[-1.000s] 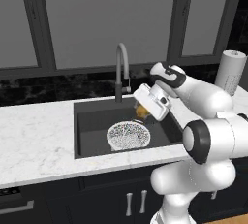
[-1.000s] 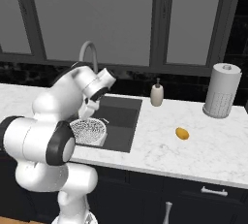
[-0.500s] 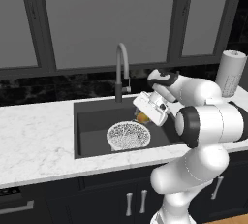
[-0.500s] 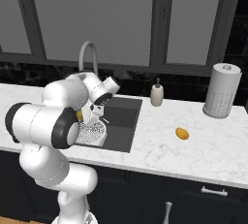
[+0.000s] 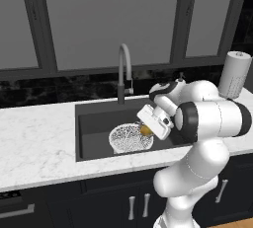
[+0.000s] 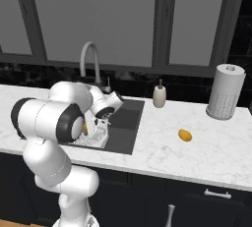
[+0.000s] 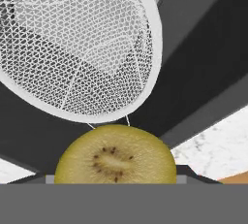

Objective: Put the colander in the sink, put the mango, kiwi in the colander, and turn on the sink faucet and pour water over the colander.

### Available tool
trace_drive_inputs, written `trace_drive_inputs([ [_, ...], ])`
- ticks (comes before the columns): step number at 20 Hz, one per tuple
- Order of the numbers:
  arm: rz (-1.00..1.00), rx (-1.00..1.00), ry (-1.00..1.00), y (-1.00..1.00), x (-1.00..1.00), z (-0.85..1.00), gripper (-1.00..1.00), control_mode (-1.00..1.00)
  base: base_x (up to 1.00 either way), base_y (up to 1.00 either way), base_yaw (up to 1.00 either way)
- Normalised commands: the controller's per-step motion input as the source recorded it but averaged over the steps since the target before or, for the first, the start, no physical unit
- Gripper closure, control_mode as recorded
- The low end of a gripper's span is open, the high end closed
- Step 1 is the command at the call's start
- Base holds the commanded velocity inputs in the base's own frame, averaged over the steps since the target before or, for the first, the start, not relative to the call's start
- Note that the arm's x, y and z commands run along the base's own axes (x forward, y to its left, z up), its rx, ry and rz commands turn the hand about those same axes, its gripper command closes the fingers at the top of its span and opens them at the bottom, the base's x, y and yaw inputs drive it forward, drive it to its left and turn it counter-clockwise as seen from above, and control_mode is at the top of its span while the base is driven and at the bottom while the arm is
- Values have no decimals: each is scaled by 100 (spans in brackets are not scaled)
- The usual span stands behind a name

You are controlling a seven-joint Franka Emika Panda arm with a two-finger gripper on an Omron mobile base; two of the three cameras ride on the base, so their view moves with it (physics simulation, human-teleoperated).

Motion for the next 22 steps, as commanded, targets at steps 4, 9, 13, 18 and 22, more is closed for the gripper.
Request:
trace_drive_inputs([
  [4, -1, 0, 0, -5, 32, -13, 100, -100, 0, 0, 0],
  [9, 0, 0, 0, 0, 34, -32, 100, -100, 0, 0, 0],
  [13, 0, 0, 0, 0, 19, -50, 100, -100, 0, 0, 0],
  [18, 0, 0, 0, 0, 21, -40, 100, -100, 0, 0, 0],
  [22, 0, 0, 0, 6, 24, -31, 100, -100, 0, 0, 0],
])
